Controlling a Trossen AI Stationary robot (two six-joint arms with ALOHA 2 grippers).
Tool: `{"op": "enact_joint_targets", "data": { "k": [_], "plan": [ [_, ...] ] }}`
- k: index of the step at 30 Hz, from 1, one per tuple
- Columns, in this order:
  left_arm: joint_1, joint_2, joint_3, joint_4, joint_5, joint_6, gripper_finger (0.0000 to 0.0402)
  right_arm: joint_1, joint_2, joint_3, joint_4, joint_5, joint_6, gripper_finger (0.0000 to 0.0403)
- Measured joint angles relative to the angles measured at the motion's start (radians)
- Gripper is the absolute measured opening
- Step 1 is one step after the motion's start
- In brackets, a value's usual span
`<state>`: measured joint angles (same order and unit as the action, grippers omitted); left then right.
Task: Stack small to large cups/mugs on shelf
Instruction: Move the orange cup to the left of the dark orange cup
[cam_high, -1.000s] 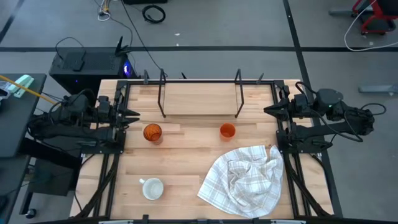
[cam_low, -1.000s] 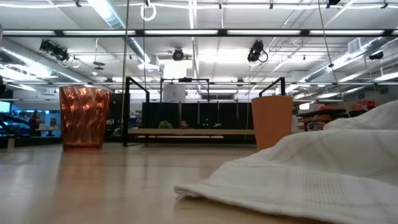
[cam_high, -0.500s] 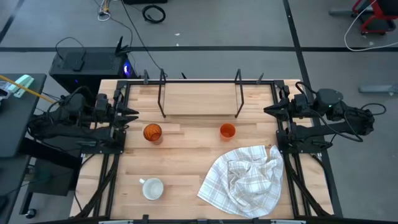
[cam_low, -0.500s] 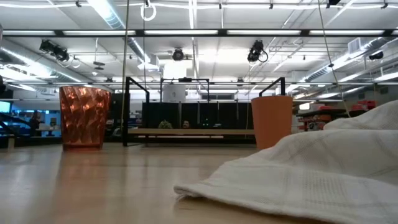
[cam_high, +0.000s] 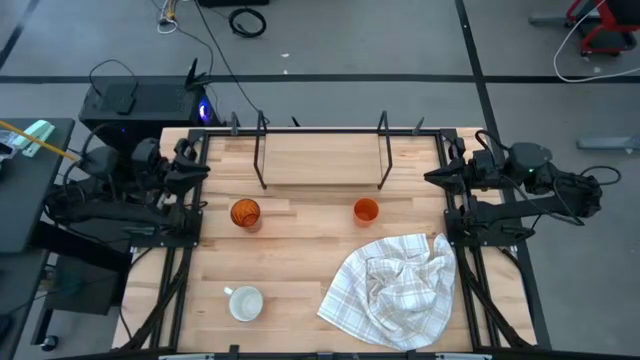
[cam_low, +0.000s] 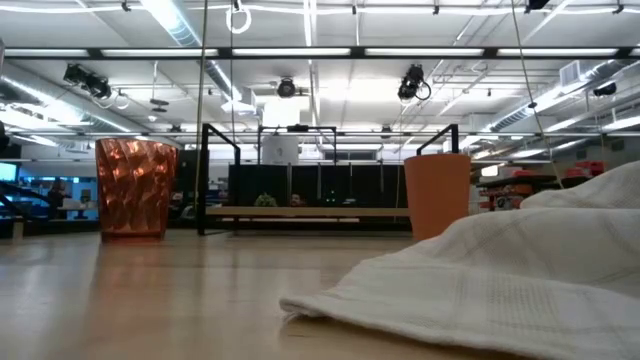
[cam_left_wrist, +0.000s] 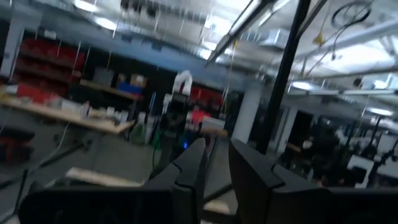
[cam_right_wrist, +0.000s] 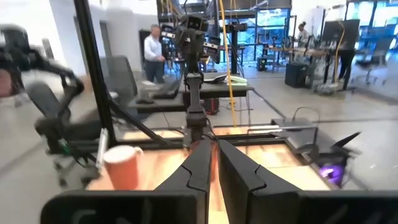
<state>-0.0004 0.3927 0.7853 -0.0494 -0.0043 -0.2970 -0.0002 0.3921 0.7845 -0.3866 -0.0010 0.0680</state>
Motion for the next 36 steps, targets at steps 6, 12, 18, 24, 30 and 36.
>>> {"op": "enact_joint_targets", "data": {
  "k": [6, 12, 18, 24, 30, 36],
  "plan": [
    [0.0, 0.052, 0.001, 0.136, -0.095, 0.017, 0.0079, 0.0, 0.002, 0.0, 0.098, 0.0, 0.297, 0.0036],
    [0.001, 0.166, 0.0, 0.21, -0.145, 0.069, 0.008, -0.004, 0.013, 0.0, 0.292, 0.0, 0.278, 0.0036],
    [0.026, 0.236, 0.0, 0.216, -0.145, 0.095, 0.008, -0.004, 0.037, 0.0, 0.387, 0.041, 0.254, 0.0036],
    [0.058, 0.235, 0.0, 0.214, -0.146, 0.091, 0.0089, -0.004, 0.091, 0.0, 0.387, 0.075, 0.329, 0.0036],
    [0.07, 0.242, 0.0, 0.14, -0.145, 0.079, 0.0107, -0.004, 0.192, 0.011, 0.393, 0.075, 0.333, 0.0057],
    [0.07, 0.242, 0.0, 0.073, -0.145, 0.044, 0.0124, -0.004, 0.297, 0.131, 0.348, 0.075, 0.299, 0.011]
  ]
}}
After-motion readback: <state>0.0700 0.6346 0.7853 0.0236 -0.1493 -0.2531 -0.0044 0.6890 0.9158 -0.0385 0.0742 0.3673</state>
